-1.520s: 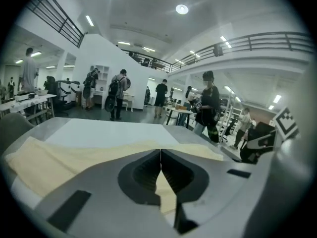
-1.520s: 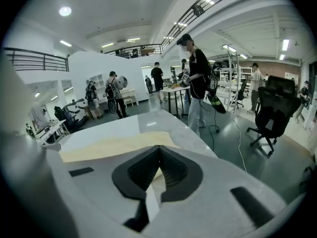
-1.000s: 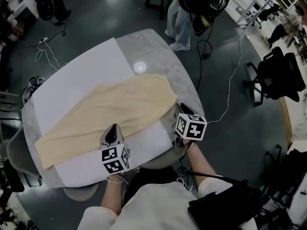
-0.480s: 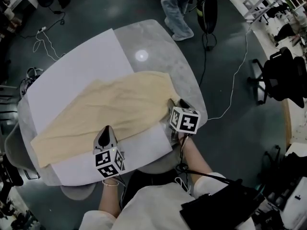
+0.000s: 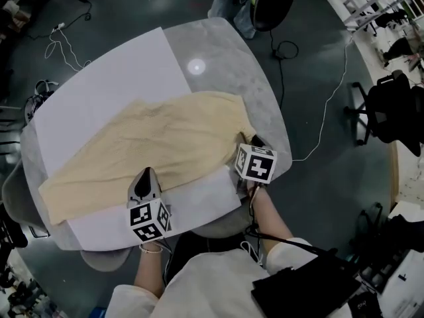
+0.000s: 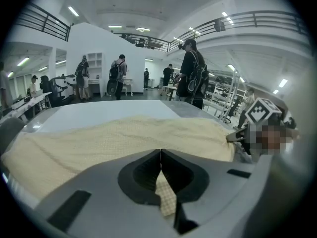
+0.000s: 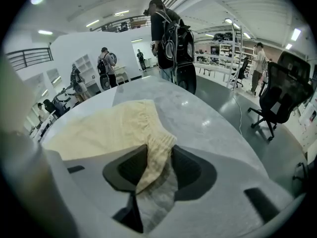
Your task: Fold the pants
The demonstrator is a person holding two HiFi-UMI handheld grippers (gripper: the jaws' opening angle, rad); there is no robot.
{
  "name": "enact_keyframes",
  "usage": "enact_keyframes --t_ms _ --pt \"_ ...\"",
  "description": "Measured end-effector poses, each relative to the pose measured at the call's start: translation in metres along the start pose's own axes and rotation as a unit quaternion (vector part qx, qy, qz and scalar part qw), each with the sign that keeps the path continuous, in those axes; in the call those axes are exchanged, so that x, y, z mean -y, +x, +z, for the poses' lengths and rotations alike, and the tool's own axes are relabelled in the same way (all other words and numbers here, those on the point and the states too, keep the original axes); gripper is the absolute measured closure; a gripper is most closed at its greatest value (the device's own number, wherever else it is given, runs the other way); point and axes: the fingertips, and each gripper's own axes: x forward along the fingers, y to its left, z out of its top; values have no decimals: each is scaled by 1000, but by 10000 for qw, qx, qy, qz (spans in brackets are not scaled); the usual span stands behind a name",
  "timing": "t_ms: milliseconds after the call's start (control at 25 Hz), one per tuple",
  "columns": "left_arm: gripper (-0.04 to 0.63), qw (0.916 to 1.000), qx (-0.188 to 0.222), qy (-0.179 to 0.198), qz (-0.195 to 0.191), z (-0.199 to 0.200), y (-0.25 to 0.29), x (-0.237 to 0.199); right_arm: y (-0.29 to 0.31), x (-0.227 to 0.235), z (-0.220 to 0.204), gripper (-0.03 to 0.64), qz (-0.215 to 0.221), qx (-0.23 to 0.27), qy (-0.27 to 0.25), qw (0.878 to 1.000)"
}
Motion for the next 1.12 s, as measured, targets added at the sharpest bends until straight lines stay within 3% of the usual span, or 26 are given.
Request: enact_keyframes --t_ms 360,760,1120 --pt "588 9998 -29 -139 131 -10 -10 -22 1 -6 2 529 33 31 35 10000" --pt "588 9980 245 -432 387 -4 -47 -53 -42 -21 22 554 140 469 -68 9988" --pt "588 9944 581 -755 447 -4 -115 -119 -118 -106 49 557 475 1003 -637 9918"
